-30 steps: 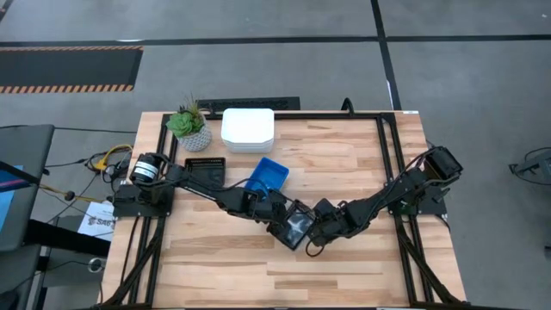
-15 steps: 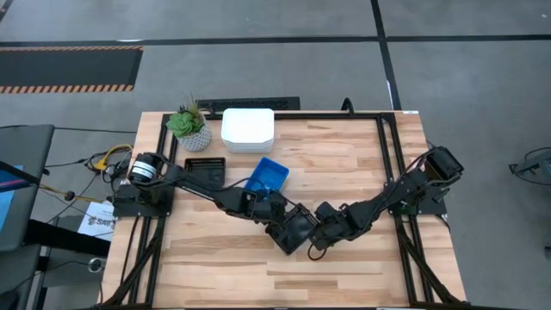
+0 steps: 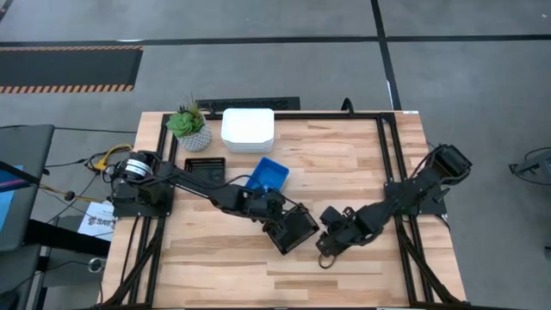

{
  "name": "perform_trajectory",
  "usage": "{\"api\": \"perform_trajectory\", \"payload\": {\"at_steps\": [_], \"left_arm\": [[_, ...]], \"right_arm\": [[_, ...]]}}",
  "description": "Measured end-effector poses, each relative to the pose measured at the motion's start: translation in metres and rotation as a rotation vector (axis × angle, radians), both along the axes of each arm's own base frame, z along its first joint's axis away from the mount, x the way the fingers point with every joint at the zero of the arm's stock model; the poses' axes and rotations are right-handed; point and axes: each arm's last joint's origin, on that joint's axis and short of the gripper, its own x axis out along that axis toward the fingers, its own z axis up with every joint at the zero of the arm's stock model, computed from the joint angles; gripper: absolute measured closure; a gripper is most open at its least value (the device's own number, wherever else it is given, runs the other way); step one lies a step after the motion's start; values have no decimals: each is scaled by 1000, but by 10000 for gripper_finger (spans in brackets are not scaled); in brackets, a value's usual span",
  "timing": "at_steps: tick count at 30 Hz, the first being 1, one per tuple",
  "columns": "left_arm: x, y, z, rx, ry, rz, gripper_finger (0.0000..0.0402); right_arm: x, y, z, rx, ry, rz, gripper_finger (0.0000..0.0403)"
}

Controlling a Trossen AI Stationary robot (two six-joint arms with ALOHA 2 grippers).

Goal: Stack baskets by color
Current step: Stack the right black bin on top of the other stacked black bins

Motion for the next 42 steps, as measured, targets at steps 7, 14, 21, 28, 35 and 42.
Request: {"api": "perform_trajectory", "payload": {"at_steps": [7,14,21,28,35,42], "left_arm": [[-8,0,16,-1,-12,-19,401],[-26,-1,46,-2,-32,-34,401],[-47,2,63,12,27,-59,401],[-58,-6,52,-61,187,-182,401],[-65,-11,46,-37,262,-225,401],[-69,-8,24,8,274,-201,401]], "right_arm": [[-26,15,30,36,-86,27,164],[-41,14,43,-12,-145,-29,164],[-39,10,40,-44,-130,-45,164],[-38,8,40,-50,-124,-49,164],[-39,7,40,-53,-122,-48,164],[-38,8,40,-52,-122,-47,164]]}}
